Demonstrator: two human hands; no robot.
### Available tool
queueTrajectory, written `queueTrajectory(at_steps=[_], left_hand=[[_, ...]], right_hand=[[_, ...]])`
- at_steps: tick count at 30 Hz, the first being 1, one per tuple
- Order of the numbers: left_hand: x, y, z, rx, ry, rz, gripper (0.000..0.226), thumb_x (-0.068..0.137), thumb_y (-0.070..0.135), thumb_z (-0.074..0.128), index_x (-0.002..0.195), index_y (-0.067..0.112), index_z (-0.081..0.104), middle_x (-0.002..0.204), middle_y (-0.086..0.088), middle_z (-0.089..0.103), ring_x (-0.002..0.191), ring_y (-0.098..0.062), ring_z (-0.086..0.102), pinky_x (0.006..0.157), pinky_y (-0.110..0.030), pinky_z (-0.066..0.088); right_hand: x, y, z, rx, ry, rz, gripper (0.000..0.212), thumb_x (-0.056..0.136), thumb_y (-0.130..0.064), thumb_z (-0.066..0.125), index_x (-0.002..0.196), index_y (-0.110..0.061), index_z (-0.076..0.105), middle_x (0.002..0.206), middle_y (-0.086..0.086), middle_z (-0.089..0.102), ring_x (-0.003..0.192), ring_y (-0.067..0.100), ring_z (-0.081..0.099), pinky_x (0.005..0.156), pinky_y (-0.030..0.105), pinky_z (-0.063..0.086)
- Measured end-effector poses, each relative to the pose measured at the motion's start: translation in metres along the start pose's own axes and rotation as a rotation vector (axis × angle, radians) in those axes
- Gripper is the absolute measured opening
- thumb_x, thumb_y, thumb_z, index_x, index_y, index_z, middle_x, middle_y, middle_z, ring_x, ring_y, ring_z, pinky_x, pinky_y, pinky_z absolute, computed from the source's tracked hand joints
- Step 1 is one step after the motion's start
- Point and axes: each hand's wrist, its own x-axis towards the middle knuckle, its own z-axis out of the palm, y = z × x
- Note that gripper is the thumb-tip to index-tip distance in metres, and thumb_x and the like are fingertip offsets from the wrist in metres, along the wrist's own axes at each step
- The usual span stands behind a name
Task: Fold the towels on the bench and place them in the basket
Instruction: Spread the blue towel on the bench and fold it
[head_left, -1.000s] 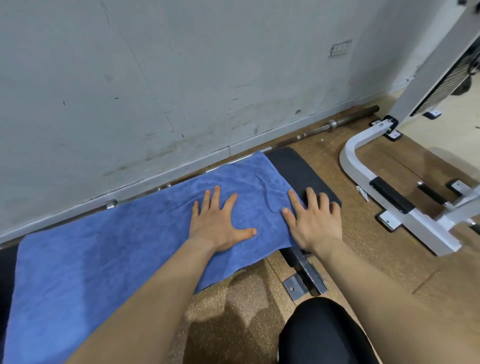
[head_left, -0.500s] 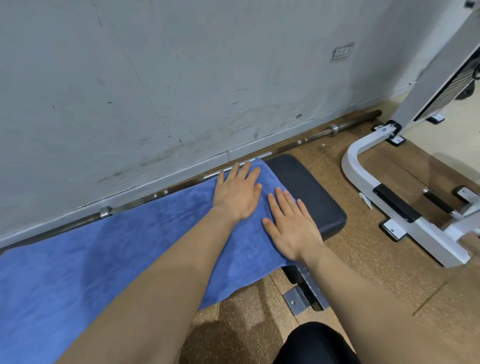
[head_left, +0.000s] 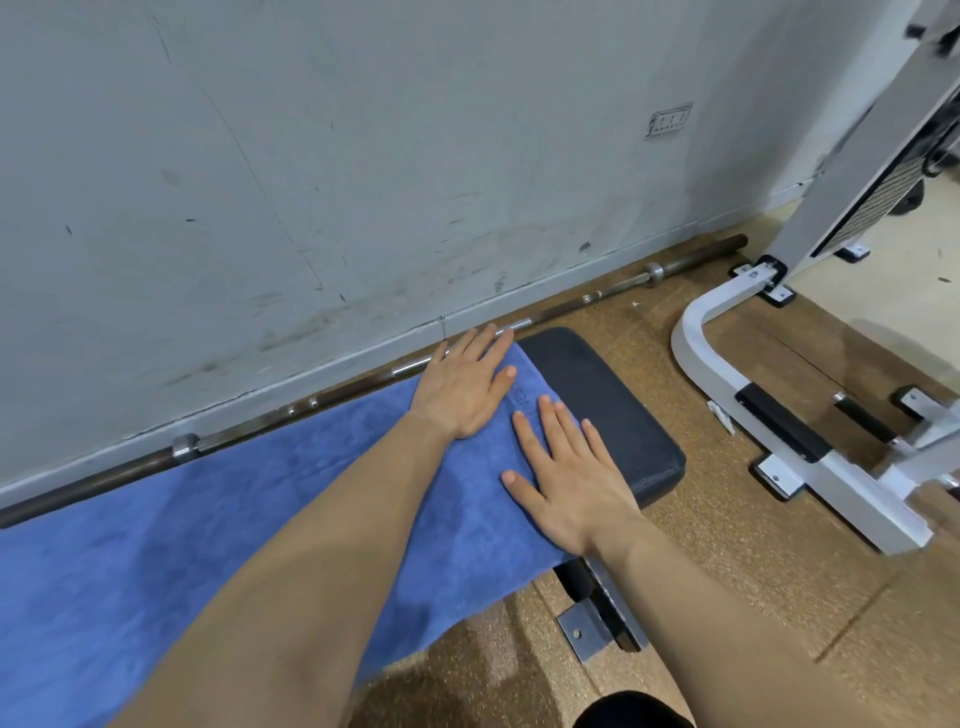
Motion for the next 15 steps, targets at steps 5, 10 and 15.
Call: queueTrajectory(at_steps=[5,10,15], left_hand=[[-0.097,-0.031,-0.019,-0.024,0.121,-0.011,0.067,0.097,0.052,0.022,0.156,0.02,0.026,0.163,-0.002,0.024,0.149,-0.023,0.024,0.12,-0.046,0.023],[-0.222,-0.087,-0.03,-0.001,0.071,-0.277,0.078,0.09,0.06,0.015,0.156,0.02,0.025,0.164,0.0,0.019,0.151,-0.019,0.018,0.121,-0.046,0.021],[-0.329,-0.124,-0.036,-0.01,0.102,-0.581,0.071,0.098,0.052,0.033,0.155,0.011,0.026,0.164,-0.008,0.021,0.15,-0.025,0.022,0.12,-0.046,0.023]], right_hand=[[-0.001,0.008,-0.011,-0.068,-0.082,0.025,0.071,0.095,-0.073,0.007,0.154,-0.044,-0.018,0.163,0.001,-0.028,0.151,0.02,-0.024,0.122,0.047,-0.013],[-0.012,-0.04,-0.022,-0.039,-0.007,-0.012,0.07,0.1,-0.063,0.019,0.16,-0.034,-0.005,0.168,0.003,-0.01,0.155,0.024,-0.009,0.124,0.047,-0.003],[-0.028,-0.15,-0.018,0.052,0.017,-0.19,0.069,0.102,-0.055,0.03,0.161,-0.026,0.008,0.168,0.002,0.007,0.154,0.025,0.007,0.124,0.046,0.006]])
